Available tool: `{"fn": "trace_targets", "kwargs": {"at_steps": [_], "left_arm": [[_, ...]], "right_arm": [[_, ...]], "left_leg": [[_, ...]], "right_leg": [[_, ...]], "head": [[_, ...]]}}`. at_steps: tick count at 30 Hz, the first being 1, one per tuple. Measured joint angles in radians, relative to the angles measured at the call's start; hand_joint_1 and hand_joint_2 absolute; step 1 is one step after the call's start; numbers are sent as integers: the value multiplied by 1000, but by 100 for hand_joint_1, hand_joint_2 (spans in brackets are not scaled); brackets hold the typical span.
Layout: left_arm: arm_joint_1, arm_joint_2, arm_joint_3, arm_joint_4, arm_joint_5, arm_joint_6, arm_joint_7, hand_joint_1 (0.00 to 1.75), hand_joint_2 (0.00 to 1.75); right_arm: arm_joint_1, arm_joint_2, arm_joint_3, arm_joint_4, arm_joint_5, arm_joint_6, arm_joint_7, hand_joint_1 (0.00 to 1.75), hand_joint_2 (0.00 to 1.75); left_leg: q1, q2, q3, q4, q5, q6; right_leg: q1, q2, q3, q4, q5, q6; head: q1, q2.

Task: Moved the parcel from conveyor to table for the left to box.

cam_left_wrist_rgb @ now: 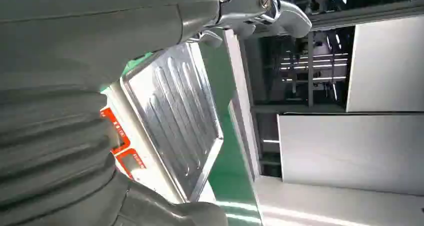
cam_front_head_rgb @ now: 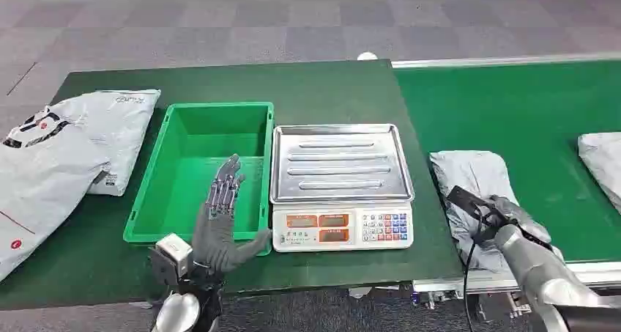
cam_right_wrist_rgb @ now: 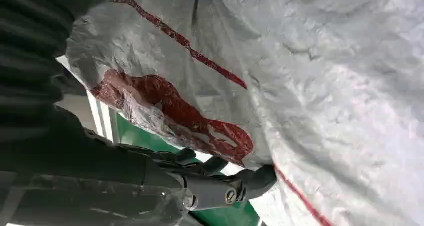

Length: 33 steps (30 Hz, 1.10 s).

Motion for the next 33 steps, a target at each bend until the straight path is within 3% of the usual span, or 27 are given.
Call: {"fn": "trace_targets", "kwargs": {"at_steps": [6, 11, 15, 30, 33], "left_arm": [[0, -4, 0, 0, 0, 0, 5, 0, 175], [27, -4, 16, -27, -9, 0, 14, 0, 175], [29, -5, 21, -30, -11, -5, 15, 0, 175], [29, -8, 24, -37, -11, -10, 16, 0, 175], [29, -8, 24, -37, -11, -12, 16, 0, 175]], "right_arm": [[0, 2, 17, 5, -2, 3, -15, 175, 175], [42, 16, 17, -31, -87, -231, -185, 175, 175], [87, 19, 12, -106, -144, -325, -296, 175, 175], [143, 19, -9, -212, -163, -348, -325, 175, 175], [156, 19, -13, -233, -182, -402, -367, 175, 175]], "left_leg": [[0, 0, 1, 0, 0, 0], [0, 1, 0, 0, 0, 0], [0, 1, 0, 0, 0, 0], [0, 1, -1, 0, 0, 0], [0, 1, -1, 0, 0, 0]], "right_leg": [[0, 0, 1, 0, 0, 0], [0, 1, 0, 0, 0, 0], [0, 0, 0, 0, 0, 0], [0, 1, -1, 0, 0, 0], [0, 1, -1, 0, 0, 0]], "head": [[0, 0], [0, 0], [0, 0], [0, 0], [0, 0]]}}
